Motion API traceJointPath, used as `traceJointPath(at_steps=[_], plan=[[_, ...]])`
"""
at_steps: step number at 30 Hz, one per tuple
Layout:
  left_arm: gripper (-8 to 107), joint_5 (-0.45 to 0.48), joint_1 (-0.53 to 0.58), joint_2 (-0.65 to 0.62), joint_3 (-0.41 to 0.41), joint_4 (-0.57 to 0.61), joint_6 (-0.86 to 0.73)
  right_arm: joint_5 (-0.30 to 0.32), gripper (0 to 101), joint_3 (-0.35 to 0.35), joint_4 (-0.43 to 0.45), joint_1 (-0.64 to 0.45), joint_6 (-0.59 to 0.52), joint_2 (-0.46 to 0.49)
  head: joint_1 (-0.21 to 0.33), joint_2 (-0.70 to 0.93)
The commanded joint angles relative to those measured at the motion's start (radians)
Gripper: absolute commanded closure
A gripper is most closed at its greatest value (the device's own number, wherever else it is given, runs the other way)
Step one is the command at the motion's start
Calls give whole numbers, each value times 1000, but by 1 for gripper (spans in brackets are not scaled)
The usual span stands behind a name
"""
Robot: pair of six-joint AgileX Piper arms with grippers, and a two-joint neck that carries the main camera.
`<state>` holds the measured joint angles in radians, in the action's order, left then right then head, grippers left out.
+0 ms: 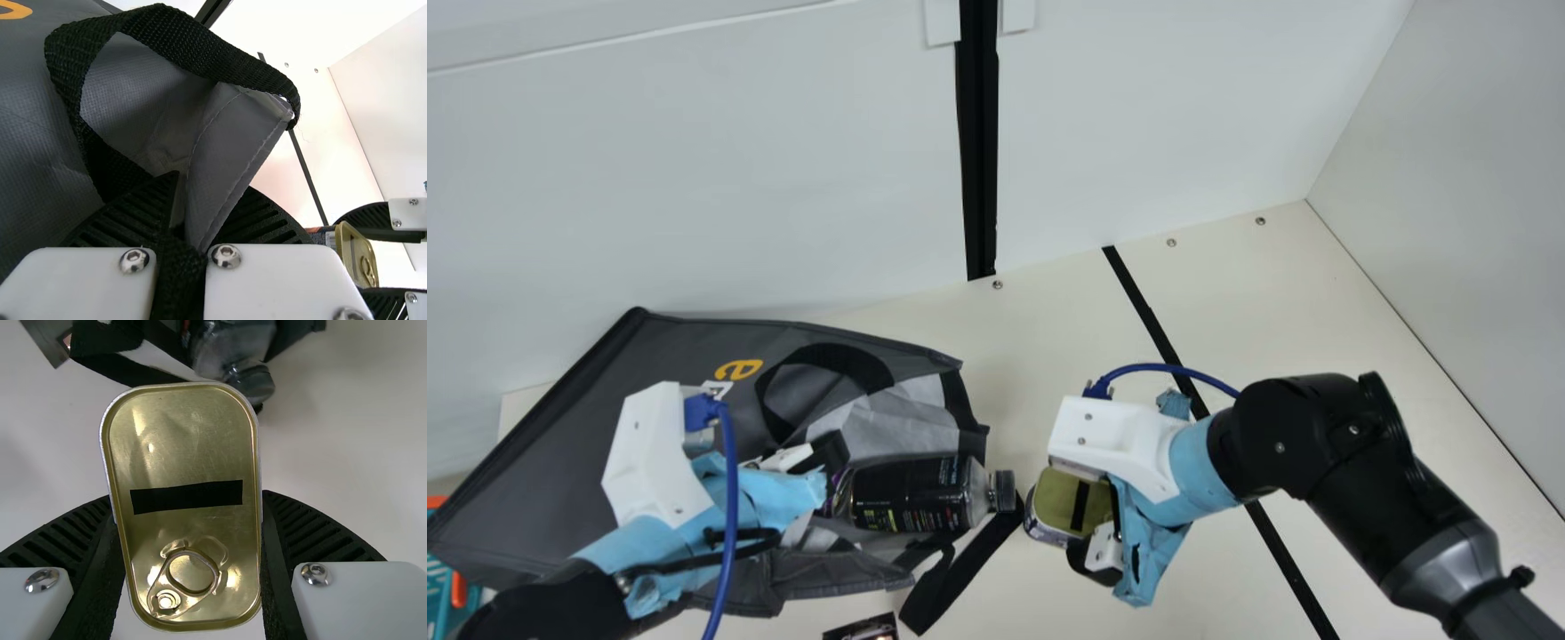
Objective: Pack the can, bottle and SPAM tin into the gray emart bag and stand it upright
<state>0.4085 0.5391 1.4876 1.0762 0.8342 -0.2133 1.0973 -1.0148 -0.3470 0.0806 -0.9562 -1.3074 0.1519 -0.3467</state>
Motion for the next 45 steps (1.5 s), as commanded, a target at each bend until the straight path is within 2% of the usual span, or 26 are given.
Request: traceJointPath(at_steps=[1,8,22,35,45], plan=[[107,0,0,0,0,0,0,-12,101,4,-7,9,-1,-1,23,-2],[107,0,0,0,0,0,0,-66,101,23,-79,29,-15,-7,23,-2],[107,0,0,0,0,0,0,-163,101,41,-258,71,-113,-36,23,-2],[107,0,0,0,0,0,0,-225,101,-11,-396,113,-169,-124,23,-2],[107,0,0,0,0,1,0,-280,101,-66,-465,149,-185,-221,23,-2]])
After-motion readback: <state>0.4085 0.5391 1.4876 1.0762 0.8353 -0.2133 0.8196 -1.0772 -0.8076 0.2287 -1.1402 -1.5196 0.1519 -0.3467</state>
